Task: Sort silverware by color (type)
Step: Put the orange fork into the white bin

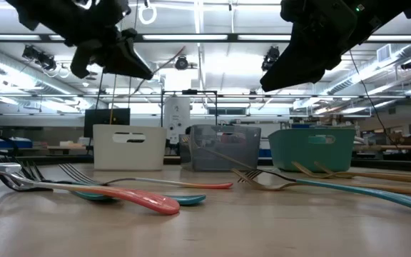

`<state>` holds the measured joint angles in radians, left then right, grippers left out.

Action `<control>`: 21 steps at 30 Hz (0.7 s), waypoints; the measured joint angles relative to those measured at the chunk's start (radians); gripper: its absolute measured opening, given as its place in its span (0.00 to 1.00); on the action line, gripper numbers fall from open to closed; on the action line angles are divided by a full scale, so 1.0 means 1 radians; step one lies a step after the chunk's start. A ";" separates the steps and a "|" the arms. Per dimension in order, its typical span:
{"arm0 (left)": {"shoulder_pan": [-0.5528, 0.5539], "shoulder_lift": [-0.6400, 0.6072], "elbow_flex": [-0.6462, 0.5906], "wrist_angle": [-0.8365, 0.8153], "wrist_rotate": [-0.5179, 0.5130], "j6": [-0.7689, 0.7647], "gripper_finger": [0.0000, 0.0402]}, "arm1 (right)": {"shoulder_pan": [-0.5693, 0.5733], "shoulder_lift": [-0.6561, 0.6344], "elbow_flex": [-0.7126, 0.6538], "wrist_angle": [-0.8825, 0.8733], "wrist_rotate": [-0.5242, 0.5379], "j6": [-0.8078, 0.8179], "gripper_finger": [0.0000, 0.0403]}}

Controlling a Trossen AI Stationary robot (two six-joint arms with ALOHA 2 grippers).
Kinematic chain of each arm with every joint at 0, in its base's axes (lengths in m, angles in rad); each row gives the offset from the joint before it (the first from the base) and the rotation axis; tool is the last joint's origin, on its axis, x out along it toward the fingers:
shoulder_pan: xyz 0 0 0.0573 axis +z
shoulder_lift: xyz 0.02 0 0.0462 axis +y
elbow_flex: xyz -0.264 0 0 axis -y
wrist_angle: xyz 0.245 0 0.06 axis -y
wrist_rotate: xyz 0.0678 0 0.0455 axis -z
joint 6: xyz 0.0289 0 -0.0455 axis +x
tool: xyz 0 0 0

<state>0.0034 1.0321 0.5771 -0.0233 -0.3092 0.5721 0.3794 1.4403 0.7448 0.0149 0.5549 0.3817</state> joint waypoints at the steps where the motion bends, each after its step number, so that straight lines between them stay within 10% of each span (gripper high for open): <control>1: 0.022 0.000 -0.008 0.010 0.025 0.001 0.03 | 0.000 0.000 0.000 0.000 0.000 0.000 0.40; 21: 0.430 0.001 -0.254 0.367 0.335 0.098 0.03 | -0.003 0.000 0.000 0.000 0.003 -0.018 0.40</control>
<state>0.4335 1.0332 0.3231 0.3442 0.0260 0.6705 0.3767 1.4403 0.7444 0.0147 0.5583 0.3634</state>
